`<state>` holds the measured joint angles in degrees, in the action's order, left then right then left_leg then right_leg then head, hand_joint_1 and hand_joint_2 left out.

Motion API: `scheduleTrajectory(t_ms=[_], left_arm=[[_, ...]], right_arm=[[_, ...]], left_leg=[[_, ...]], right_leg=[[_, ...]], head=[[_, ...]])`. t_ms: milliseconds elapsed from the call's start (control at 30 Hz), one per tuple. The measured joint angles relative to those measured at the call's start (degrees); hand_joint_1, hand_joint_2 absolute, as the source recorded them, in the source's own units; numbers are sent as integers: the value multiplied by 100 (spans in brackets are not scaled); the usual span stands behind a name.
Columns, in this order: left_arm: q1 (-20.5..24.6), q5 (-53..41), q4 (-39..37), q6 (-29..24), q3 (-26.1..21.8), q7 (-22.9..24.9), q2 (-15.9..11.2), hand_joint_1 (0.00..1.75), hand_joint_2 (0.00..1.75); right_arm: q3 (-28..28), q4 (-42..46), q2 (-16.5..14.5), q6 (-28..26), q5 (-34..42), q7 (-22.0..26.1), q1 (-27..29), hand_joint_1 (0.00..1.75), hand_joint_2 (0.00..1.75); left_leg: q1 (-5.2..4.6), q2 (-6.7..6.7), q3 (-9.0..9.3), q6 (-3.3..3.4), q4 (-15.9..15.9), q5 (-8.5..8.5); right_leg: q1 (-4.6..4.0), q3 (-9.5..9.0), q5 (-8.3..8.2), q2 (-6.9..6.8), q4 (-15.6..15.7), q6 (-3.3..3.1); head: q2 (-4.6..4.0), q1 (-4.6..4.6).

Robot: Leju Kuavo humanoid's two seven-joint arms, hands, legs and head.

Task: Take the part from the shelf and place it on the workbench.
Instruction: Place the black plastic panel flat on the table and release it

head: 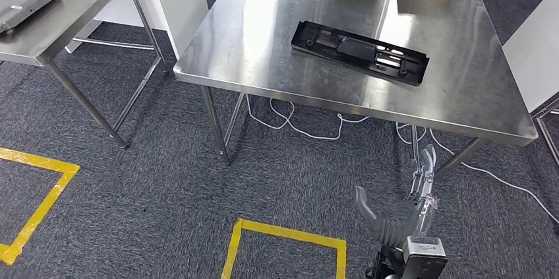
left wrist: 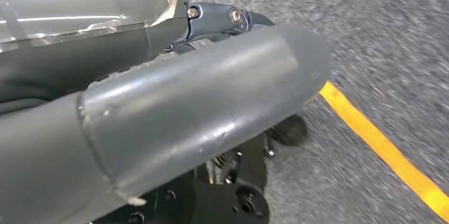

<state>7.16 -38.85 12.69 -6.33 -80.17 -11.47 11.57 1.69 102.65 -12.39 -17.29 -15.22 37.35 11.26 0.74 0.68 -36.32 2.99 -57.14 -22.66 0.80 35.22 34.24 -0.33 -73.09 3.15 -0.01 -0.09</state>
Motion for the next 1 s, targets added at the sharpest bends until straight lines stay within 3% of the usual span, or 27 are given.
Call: scheduleTrajectory(t_ms=[67,133,167,200,233,267,333,367,400,433,467,500,567,633,667,733,800,867,933,967,1000], left_arm=[[0,4,-1,-32,0,23,10,0,0],[1,17,-2,-57,0,35,20,0,0],[1,25,-2,-68,0,38,22,0,0],[-1,32,-2,-77,0,41,25,0,0],[-7,34,-2,-83,-1,43,25,0,0],[-12,36,-2,-86,-1,45,25,0,0],[-21,36,-2,-90,-1,47,26,0,0],[-21,36,-2,-91,-1,48,27,0,0],[-21,36,-2,-91,-1,48,28,0,0],[-21,36,-2,-91,-1,48,29,0,0],[-20,36,-2,-91,-1,48,29,0,0],[-20,36,-2,-91,-1,48,29,0,0],[-14,36,-2,-85,-2,48,31,0,0],[-4,37,-2,-75,-2,43,37,0,0],[2,40,-2,-71,-1,35,41,0,0],[1,60,-2,-68,-1,15,47,0,0],[0,99,-2,-78,-2,-3,61,0,0],[3,143,-2,-104,-3,-15,74,0,0],[3,189,-2,-139,-8,-17,81,0,0],[3,217,-2,-163,-15,-16,86,0,0],[3,252,-4,-199,-26,-14,93,0,0]], right_arm=[[-4,0,-1,7,16,2,-2,0,175],[-9,7,-13,26,32,11,-5,0,175],[-13,10,-24,41,38,16,-3,0,175],[-17,13,-38,58,42,21,1,0,175],[-21,13,-54,73,45,22,8,0,175],[-24,13,-69,83,46,23,12,0,175],[-26,13,-107,92,46,22,15,0,175],[-26,13,-124,94,46,22,16,0,131],[-26,13,-136,95,46,22,17,0,87],[-26,13,-142,96,46,22,19,0,44],[-26,13,-143,96,46,22,19,0,0],[-27,13,-144,96,46,22,19,0,0],[-28,15,-145,98,38,16,20,0,0],[-35,31,-158,131,17,-6,18,0,0],[-38,39,-169,166,6,-22,15,0,0],[-41,44,-187,258,-7,-45,9,0,0],[-49,39,-192,329,-9,-50,-2,0,0],[-62,27,-194,384,4,-46,-28,0,0],[-81,1,-197,430,40,-43,-61,0,0],[-95,-22,-196,452,65,-39,-82,0,0],[-109,-60,-193,475,99,-29,-119,0,0]], left_leg=[[-6,-2,-167,-48,-12,158],[-26,-10,-265,-114,-31,299],[-34,-11,-284,-147,-28,366],[-33,-12,-295,-178,-20,434],[-17,-13,-307,-209,-13,464],[4,-19,-337,-239,-70,362],[38,-39,-453,-294,-485,-172],[44,-51,-533,-319,-855,-518],[48,-60,-598,-339,-1260,-758],[53,-67,-622,-355,-1597,-861],[60,-68,-586,-368,-1805,-843],[72,-66,-450,-373,-1809,-715],[100,-71,81,-375,-1237,-505],[91,-95,617,-352,-472,-610],[72,-108,736,-330,-245,-709],[26,-107,717,-239,-127,-714],[11,-68,596,-118,-82,-587],[7,-28,434,-12,-53,-431],[-7,-16,228,30,-56,-278],[-12,-11,135,27,-60,-203],[-15,-7,31,19,-65,-121]], right_leg=[[6,-581,-227,2,677,76],[-21,-1137,-168,13,1532,12],[-45,-1271,-110,21,1774,-42],[-63,-1290,-95,27,1876,-97],[-30,-1248,-128,25,1853,-158],[-6,-1201,-187,11,1838,-224],[44,-1080,-328,-28,1830,-353],[26,-1003,-400,-46,1826,-391],[14,-918,-471,-57,1819,-406],[4,-839,-538,-64,1807,-402],[-3,-752,-599,-70,1788,-390],[-5,-662,-653,-72,1755,-374],[-2,-485,-728,-71,1652,-327],[-17,-347,-783,-69,1548,-257],[-27,-301,-818,-71,1520,-216],[-37,-223,-913,-74,1522,-125],[-28,-119,-840,-62,1429,-89],[-19,42,-395,-43,1003,-157],[-14,159,73,-31,372,-215],[-11,156,158,-27,140,-200],[-9,73,102,-24,49,-143]], head=[[0,2],[-1,-1],[0,-7],[0,-15],[0,-30],[0,-36],[-1,-57],[-1,-63],[-1,-67],[-1,-68],[-1,-67],[0,-68],[0,-70],[-1,-69],[-1,-70],[-1,-63],[0,-56],[-1,-38],[-1,-18],[0,-13],[0,-11]])
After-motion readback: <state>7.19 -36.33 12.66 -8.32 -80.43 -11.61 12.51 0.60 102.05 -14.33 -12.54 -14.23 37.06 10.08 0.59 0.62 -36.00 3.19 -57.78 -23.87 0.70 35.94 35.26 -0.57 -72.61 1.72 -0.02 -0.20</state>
